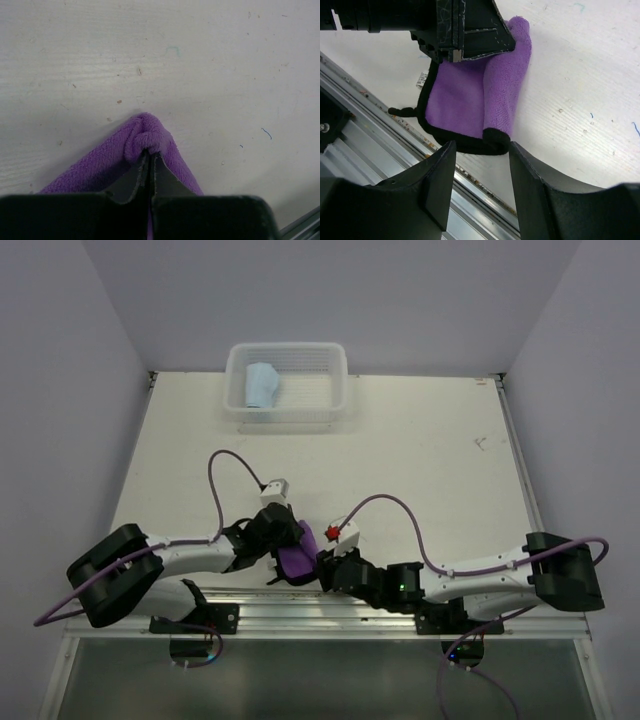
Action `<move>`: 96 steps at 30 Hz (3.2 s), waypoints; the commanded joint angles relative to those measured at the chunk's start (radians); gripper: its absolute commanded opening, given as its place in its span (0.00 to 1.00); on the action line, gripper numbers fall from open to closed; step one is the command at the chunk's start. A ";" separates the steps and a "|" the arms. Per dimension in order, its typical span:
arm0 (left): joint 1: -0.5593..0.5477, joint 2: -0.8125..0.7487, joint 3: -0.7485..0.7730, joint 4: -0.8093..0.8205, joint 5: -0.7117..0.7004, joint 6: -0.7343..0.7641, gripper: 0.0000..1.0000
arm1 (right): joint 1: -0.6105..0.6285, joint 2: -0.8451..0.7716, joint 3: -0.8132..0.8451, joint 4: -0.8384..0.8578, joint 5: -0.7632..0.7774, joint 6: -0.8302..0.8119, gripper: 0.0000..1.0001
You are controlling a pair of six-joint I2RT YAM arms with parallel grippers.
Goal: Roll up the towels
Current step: Roll the towel
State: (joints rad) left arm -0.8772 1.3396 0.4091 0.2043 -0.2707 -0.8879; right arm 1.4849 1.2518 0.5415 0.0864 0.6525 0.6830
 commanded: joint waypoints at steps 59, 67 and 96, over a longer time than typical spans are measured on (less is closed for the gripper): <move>0.011 -0.059 -0.151 0.000 -0.139 -0.033 0.00 | -0.293 0.179 -0.054 0.219 -0.284 0.429 0.69; 0.011 -0.057 -0.148 0.000 -0.142 -0.034 0.00 | -0.291 0.244 -0.034 0.314 -0.352 0.446 0.68; 0.012 -0.091 -0.127 -0.042 -0.157 -0.002 0.00 | -0.184 0.321 0.064 0.150 -0.269 0.323 0.17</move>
State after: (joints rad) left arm -0.8772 1.2438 0.2829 0.2974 -0.3756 -0.9447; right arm 1.2789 1.5955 0.5804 0.3397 0.3473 1.0534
